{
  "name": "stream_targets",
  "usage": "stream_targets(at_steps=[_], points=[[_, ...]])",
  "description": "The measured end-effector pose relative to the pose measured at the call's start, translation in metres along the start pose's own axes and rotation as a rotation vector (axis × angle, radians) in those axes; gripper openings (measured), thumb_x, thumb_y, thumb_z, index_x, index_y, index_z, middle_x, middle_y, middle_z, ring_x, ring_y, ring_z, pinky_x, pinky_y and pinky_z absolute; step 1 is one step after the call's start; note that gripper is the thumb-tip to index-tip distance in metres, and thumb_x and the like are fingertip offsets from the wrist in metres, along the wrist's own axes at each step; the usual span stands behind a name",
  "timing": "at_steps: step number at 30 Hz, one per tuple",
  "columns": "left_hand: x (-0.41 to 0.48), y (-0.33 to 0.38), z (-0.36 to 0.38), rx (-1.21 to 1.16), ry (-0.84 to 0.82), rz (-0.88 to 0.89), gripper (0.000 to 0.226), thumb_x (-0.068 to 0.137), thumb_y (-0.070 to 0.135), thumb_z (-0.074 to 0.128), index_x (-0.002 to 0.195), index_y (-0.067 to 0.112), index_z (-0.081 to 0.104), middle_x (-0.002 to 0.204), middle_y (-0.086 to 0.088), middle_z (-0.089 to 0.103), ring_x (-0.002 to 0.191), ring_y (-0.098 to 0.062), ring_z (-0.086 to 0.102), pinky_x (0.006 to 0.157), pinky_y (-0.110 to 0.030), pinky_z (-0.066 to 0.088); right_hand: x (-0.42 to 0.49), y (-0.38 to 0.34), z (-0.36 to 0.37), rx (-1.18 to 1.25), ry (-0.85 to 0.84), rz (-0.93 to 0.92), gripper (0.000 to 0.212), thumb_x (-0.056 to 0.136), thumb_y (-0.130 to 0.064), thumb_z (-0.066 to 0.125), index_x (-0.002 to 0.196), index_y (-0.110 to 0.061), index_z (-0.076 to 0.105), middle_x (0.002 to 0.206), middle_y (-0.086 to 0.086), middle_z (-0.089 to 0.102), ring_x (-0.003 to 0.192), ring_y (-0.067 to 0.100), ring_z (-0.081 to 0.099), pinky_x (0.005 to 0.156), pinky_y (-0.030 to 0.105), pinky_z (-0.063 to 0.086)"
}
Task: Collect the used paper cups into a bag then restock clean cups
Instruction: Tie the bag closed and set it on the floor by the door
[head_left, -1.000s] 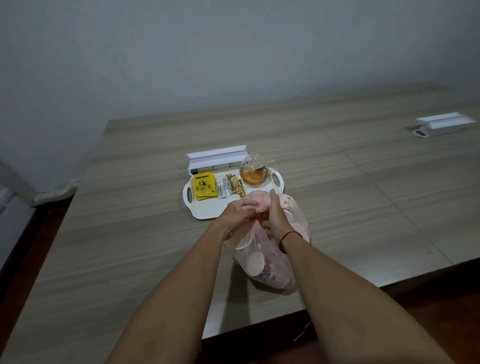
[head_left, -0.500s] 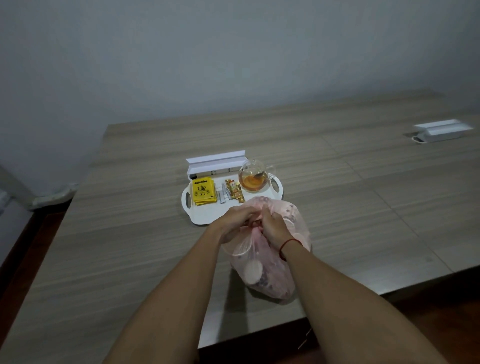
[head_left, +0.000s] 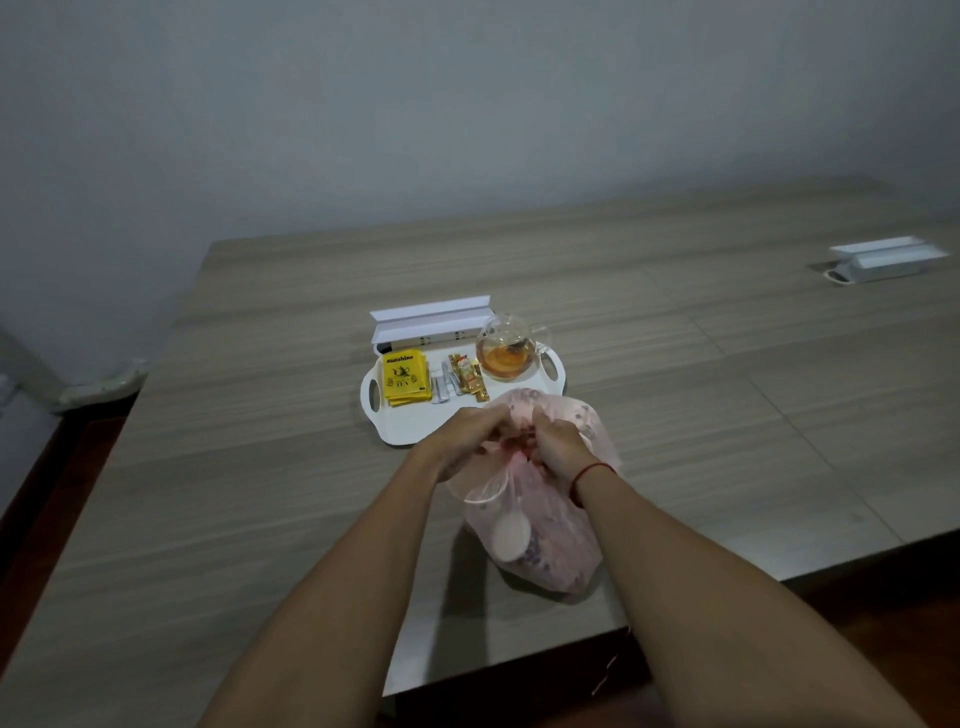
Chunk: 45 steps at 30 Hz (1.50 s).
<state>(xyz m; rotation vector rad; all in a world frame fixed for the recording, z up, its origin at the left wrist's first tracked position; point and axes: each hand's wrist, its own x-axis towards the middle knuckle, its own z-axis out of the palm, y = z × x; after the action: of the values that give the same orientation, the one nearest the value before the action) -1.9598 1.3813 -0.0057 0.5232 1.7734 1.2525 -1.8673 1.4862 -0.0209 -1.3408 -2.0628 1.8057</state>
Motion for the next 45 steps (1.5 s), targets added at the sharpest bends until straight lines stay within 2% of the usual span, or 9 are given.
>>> stream_targets(at_steps=[3, 8, 12, 14, 24, 32, 37, 40, 45], points=[[0.0, 0.007, 0.0, -0.006, -0.036, -0.007, 0.033, 0.095, 0.024, 0.04, 0.077, 0.008, 0.063, 0.083, -0.009, 0.067, 0.078, -0.017, 0.06, 0.076, -0.03, 0.044, 0.001, -0.004, -0.002, -0.014, 0.01, 0.005, 0.051, 0.101, -0.046, 0.027, 0.072, -0.015, 0.056, 0.058, 0.002, 0.052, 0.05, 0.015, 0.047, 0.047, 0.025, 0.034], [0.006, 0.0, -0.001, 0.143, 0.061, 0.178, 0.025, 0.08, 0.005, 0.075, 0.105, 0.0, 0.074, 0.099, -0.012, 0.074, 0.084, -0.012, 0.067, 0.085, -0.024, 0.056, -0.006, -0.014, -0.004, -0.088, 0.003, -0.041, 0.056, 0.102, -0.044, 0.023, 0.082, -0.011, 0.062, 0.062, 0.004, 0.057, 0.05, 0.013, 0.048, 0.045, 0.022, 0.033], [0.011, 0.0, 0.006, 0.222, 0.247, 0.201, 0.018, 0.07, 0.005, 0.084, 0.081, 0.004, 0.07, 0.072, -0.006, 0.067, 0.075, -0.02, 0.064, 0.079, -0.036, 0.058, -0.005, -0.01, 0.002, -0.147, -0.011, -0.096, 0.058, 0.101, -0.043, 0.025, 0.113, -0.001, 0.064, 0.088, 0.014, 0.065, 0.068, 0.018, 0.055, 0.058, 0.025, 0.038], [0.014, 0.001, 0.011, 0.287, 0.345, 0.204, 0.023, 0.068, 0.012, 0.086, 0.072, 0.012, 0.063, 0.066, 0.0, 0.062, 0.069, -0.017, 0.061, 0.072, -0.031, 0.055, -0.004, -0.006, 0.003, -0.172, 0.008, -0.134, 0.057, 0.102, -0.041, 0.026, 0.117, 0.001, 0.062, 0.097, 0.016, 0.064, 0.084, 0.023, 0.056, 0.069, 0.026, 0.039], [0.023, 0.008, 0.02, 0.492, 0.477, 0.164, 0.026, 0.07, 0.017, 0.081, 0.058, 0.018, 0.058, 0.078, -0.003, 0.066, 0.075, -0.015, 0.061, 0.07, -0.027, 0.049, -0.002, -0.001, 0.003, -0.209, 0.1, -0.223, 0.054, 0.103, -0.037, 0.029, 0.11, 0.003, 0.064, 0.105, 0.021, 0.067, 0.093, 0.028, 0.059, 0.077, 0.028, 0.038], [0.017, 0.001, 0.039, 0.714, 0.49, 0.257, 0.014, 0.092, 0.018, 0.05, 0.098, 0.007, 0.058, 0.105, -0.014, 0.06, 0.094, -0.031, 0.059, 0.079, -0.041, 0.051, -0.002, 0.005, -0.002, -0.177, 0.06, -0.283, 0.047, 0.102, -0.036, 0.034, 0.092, -0.005, 0.068, 0.084, 0.007, 0.064, 0.084, 0.023, 0.057, 0.075, 0.027, 0.039], [0.016, 0.006, 0.043, 0.685, 0.499, 0.256, 0.022, 0.098, 0.017, 0.033, 0.09, 0.007, 0.051, 0.104, -0.021, 0.059, 0.098, -0.036, 0.056, 0.078, -0.042, 0.041, -0.003, -0.002, 0.005, -0.173, 0.14, -0.37, 0.048, 0.1, -0.033, 0.042, 0.052, -0.025, 0.043, 0.059, -0.008, 0.047, 0.069, 0.018, 0.049, 0.069, 0.029, 0.038], [0.02, 0.008, 0.038, 0.667, 0.467, 0.156, 0.026, 0.097, 0.017, 0.03, 0.081, 0.011, 0.048, 0.106, -0.019, 0.059, 0.096, -0.033, 0.055, 0.078, -0.039, 0.039, -0.006, 0.0, 0.008, -0.156, 0.137, -0.381, 0.05, 0.099, -0.031, 0.046, 0.049, -0.025, 0.041, 0.056, -0.008, 0.046, 0.06, 0.013, 0.045, 0.066, 0.028, 0.037], [0.019, 0.011, 0.025, 0.71, 0.315, 0.15, 0.022, 0.091, 0.014, 0.049, 0.077, 0.006, 0.064, 0.082, -0.014, 0.061, 0.083, -0.03, 0.063, 0.067, -0.031, 0.042, -0.004, 0.0, 0.004, -0.129, 0.121, -0.354, 0.041, 0.1, -0.03, 0.044, 0.064, -0.015, 0.058, 0.071, 0.006, 0.056, 0.073, 0.018, 0.051, 0.068, 0.026, 0.037]])
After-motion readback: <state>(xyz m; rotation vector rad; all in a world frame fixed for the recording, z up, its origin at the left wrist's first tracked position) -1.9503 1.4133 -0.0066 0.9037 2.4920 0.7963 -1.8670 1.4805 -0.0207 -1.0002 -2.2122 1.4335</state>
